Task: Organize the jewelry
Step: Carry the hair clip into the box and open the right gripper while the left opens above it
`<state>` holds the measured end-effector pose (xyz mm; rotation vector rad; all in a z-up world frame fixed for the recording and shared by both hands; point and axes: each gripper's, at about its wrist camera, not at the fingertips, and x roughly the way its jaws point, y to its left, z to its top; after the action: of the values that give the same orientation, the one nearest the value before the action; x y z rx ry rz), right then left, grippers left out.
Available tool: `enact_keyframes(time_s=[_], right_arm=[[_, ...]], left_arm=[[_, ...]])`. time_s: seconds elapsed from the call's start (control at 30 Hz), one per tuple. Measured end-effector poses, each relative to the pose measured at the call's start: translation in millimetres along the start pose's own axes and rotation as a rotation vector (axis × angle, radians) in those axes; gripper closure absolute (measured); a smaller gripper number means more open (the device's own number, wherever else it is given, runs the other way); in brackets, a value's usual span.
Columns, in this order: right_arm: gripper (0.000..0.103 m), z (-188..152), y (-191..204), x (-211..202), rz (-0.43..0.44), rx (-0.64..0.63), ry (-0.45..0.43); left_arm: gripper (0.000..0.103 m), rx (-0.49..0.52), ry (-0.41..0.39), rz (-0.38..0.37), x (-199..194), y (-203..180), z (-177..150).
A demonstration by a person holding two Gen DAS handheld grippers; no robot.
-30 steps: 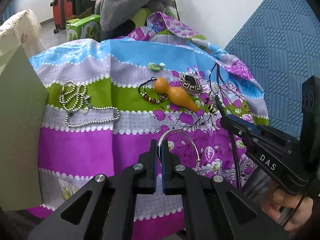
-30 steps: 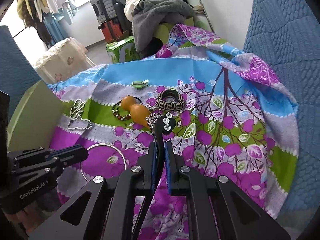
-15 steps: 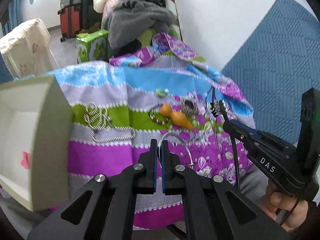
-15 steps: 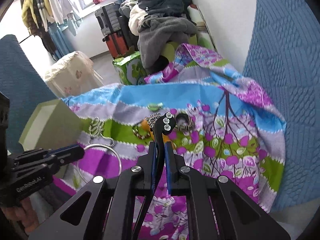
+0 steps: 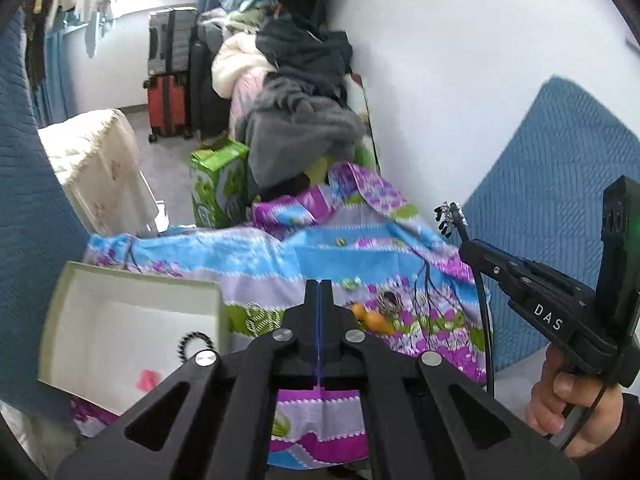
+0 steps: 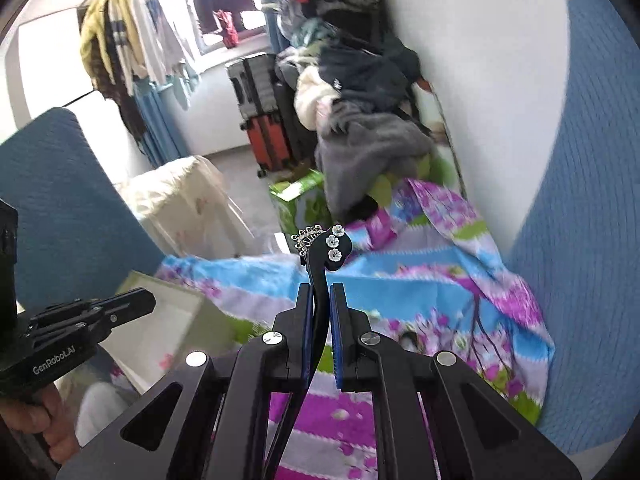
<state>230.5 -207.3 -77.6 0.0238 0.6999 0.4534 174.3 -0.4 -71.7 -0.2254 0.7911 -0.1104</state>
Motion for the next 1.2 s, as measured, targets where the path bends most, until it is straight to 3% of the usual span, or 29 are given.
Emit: enact_keyframes(time_s=[0.43, 0.77, 1.2], right_arm=[[0.097, 37.7, 114.8, 17.7, 0.149, -0.126, 0.000], [0.097, -7.0, 174.8, 89.8, 0.215, -0.184, 0.149], [0.097, -55.9, 204.1, 154.9, 0.228, -0.224, 0.279]], left_arm=[[0.103, -0.079, -0.058, 0.113, -42.1, 90.3, 5.6], [0.103, -0.165, 0.002, 0.162, -23.7, 152.4, -37.6], [0.103, -0.225, 0.085, 0.176, 19.2, 190.9, -74.4]])
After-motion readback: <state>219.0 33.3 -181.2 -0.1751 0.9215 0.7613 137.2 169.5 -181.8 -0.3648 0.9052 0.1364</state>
